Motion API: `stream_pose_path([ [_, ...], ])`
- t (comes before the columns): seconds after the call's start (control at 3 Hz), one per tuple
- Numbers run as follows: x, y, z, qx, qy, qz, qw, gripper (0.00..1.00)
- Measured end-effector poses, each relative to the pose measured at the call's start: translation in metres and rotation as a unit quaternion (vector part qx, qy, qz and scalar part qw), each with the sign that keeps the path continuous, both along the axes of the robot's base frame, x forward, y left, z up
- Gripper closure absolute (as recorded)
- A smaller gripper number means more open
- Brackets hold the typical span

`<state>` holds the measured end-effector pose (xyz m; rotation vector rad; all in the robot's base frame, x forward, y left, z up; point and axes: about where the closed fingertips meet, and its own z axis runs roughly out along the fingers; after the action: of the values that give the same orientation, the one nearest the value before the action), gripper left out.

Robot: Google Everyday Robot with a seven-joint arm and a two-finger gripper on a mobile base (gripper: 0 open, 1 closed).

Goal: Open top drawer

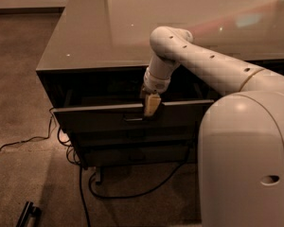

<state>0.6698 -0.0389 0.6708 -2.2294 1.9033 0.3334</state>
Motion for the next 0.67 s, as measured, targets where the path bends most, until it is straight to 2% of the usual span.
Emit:
stream_pose_path([
  [0.33, -0.012, 0.001, -0.006, -0.008, 0.005, 0.000, 1.0000, 0.00],
  [0.67, -0.043, -0.001, -0.014, -0.028, 0.011, -0.005, 0.9995, 0.00],
])
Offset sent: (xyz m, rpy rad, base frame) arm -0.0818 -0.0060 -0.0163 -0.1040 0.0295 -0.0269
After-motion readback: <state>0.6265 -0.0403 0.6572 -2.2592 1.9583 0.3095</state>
